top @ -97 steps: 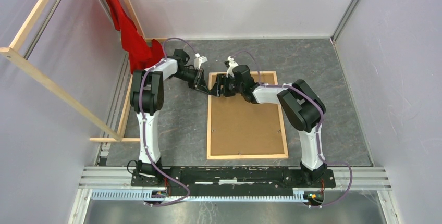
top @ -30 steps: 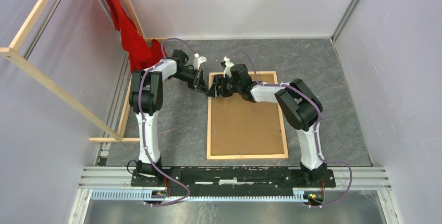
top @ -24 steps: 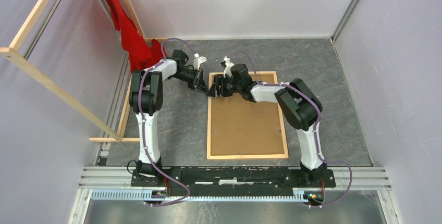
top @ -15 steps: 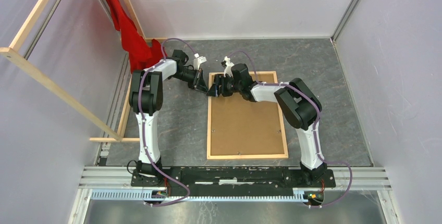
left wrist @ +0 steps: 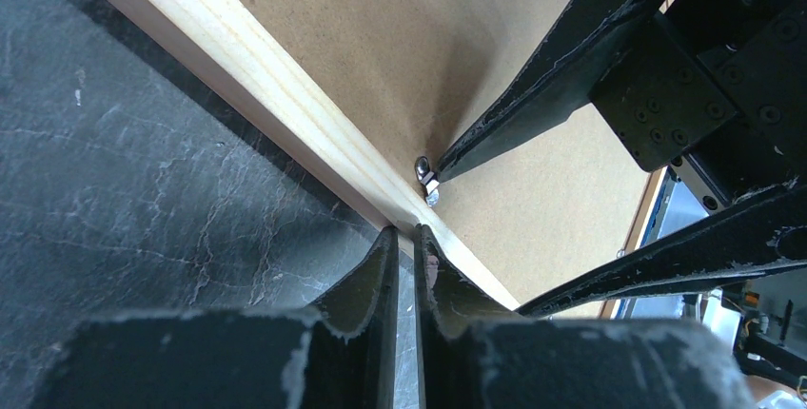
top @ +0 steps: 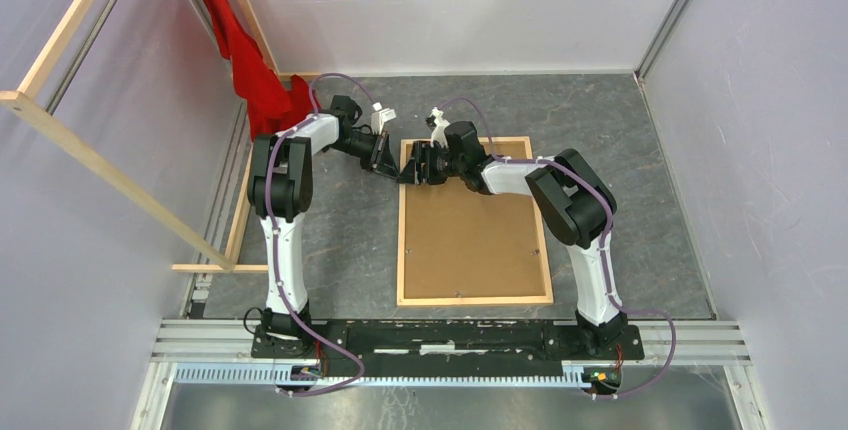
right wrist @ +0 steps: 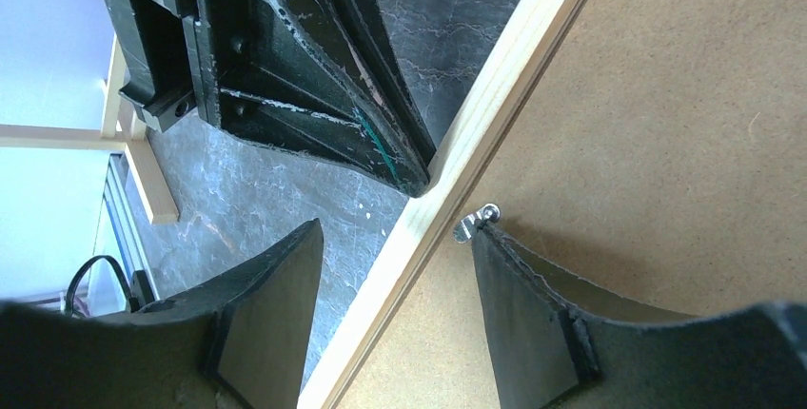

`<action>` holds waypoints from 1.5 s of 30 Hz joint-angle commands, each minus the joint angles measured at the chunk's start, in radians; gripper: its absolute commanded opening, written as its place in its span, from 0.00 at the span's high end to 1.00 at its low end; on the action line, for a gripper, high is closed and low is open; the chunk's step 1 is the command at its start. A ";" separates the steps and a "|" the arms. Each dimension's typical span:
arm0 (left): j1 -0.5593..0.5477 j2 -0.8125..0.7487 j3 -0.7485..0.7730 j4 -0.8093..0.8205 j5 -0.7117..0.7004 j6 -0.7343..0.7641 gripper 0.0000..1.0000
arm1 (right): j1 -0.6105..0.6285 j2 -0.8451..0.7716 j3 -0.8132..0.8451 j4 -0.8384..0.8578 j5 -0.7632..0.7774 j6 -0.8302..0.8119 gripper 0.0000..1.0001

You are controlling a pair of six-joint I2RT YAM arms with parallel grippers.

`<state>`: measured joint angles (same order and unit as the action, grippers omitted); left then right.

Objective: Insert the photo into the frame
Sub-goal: Install the photo frame at the center of the board, then adjust the photo frame at the center of the board.

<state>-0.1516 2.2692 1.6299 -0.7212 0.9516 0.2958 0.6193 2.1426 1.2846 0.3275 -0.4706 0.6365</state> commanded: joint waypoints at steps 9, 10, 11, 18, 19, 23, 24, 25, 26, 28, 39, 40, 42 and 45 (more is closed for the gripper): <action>-0.016 0.005 -0.033 -0.007 -0.064 0.043 0.86 | 0.014 0.053 0.003 0.052 0.068 0.070 0.35; -0.016 0.006 -0.033 -0.006 -0.064 0.043 0.86 | 0.015 0.057 0.004 0.057 0.063 0.075 0.35; -0.016 0.006 -0.032 -0.007 -0.062 0.043 0.86 | 0.015 0.061 0.006 0.065 0.057 0.083 0.35; -0.016 0.007 -0.032 -0.007 -0.064 0.045 0.86 | 0.026 0.078 0.007 0.083 0.049 0.102 0.36; -0.016 0.007 -0.032 -0.007 -0.063 0.044 0.86 | 0.027 0.077 0.003 0.084 0.054 0.106 0.36; -0.016 0.005 -0.035 -0.007 -0.065 0.044 0.86 | 0.028 0.066 -0.021 0.097 0.079 0.107 0.36; -0.016 0.004 -0.035 -0.007 -0.066 0.045 0.86 | 0.030 0.064 -0.024 0.096 0.085 0.106 0.36; -0.016 0.004 -0.036 -0.007 -0.067 0.046 0.86 | 0.028 0.062 -0.025 0.096 0.087 0.105 0.36; -0.016 0.003 -0.036 -0.007 -0.068 0.046 0.86 | 0.030 0.062 -0.025 0.097 0.087 0.106 0.36; -0.016 0.003 -0.037 -0.007 -0.068 0.045 0.86 | 0.028 0.062 -0.025 0.098 0.085 0.106 0.36; -0.013 -0.003 -0.027 -0.038 -0.072 0.062 0.86 | -0.020 -0.081 -0.085 0.085 0.091 0.042 0.29; -0.010 -0.004 -0.026 -0.042 -0.074 0.064 0.86 | -0.037 -0.122 -0.108 0.082 0.102 0.033 0.28; -0.005 -0.008 -0.022 -0.043 -0.070 0.063 0.86 | -0.074 -0.183 -0.147 0.050 0.133 0.011 0.27; -0.003 -0.017 -0.024 -0.043 -0.068 0.060 0.84 | -0.138 -0.252 -0.184 -0.024 0.171 -0.031 0.25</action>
<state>-0.1505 2.2654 1.6283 -0.7265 0.9482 0.2966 0.5697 2.0090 1.1328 0.3595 -0.3828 0.6823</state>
